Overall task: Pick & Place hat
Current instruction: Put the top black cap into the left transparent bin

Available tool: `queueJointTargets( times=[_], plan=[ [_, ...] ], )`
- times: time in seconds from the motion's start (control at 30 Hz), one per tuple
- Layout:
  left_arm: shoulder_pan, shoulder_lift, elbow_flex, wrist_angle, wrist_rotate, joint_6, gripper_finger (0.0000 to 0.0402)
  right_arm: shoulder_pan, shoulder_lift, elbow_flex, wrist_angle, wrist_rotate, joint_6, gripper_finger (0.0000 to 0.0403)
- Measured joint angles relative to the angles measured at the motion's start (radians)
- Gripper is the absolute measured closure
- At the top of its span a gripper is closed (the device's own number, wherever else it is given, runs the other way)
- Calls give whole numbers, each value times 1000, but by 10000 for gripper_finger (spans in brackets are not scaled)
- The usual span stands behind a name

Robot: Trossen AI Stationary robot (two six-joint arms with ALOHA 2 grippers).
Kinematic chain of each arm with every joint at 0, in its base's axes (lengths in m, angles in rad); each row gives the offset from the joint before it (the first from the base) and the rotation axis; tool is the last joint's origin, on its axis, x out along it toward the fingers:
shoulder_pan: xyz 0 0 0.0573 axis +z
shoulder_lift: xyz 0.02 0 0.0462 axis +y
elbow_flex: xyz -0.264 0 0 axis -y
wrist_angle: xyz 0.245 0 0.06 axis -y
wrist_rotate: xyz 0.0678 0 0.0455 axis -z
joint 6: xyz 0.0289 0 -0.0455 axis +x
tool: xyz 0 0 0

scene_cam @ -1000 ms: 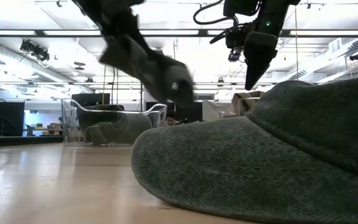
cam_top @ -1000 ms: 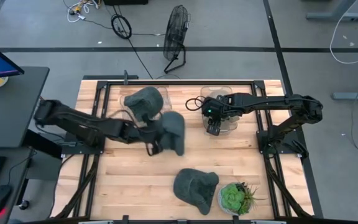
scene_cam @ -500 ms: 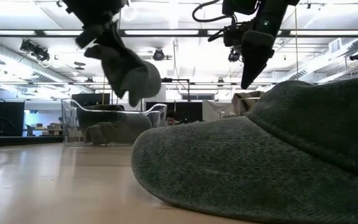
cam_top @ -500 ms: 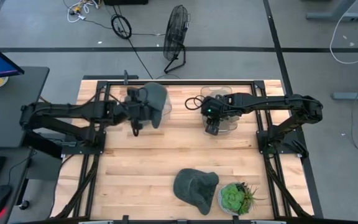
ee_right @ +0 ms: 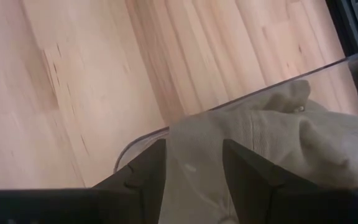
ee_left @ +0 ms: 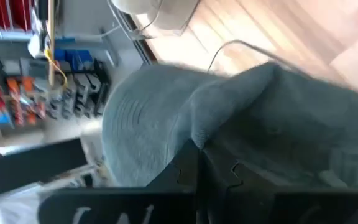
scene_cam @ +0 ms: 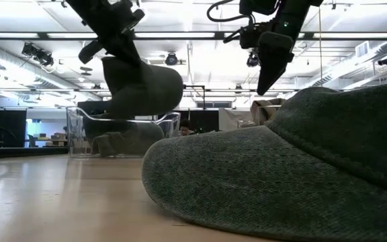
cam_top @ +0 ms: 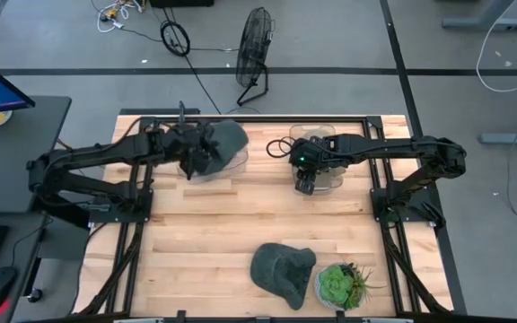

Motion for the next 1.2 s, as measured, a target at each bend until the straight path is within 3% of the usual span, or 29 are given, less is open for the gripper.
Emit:
queueJointTargets(
  times=[0.17, 0.37, 0.47, 0.77, 1.0, 1.2],
  plan=[
    [77, 0, 0, -8, 10, 91, 396, 0, 0, 0, 10, 0, -26, 243],
    [163, 23, 1, -208, 255, 61, 396, 0, 0, 0, 23, 0, -29, 243],
    [184, 49, 0, -248, 312, 28, 396, 0, 0, 0, 31, 0, -29, 243],
    [188, 27, 9, -58, 313, 111, 396, 0, 0, 0, 40, 0, -32, 243],
    [187, 20, 106, -249, 317, 57, 396, 0, 0, 0, 42, 0, -43, 243],
    [187, 27, 108, -333, 324, 37, 396, 0, 0, 0, 57, 0, -47, 243]
  ],
)
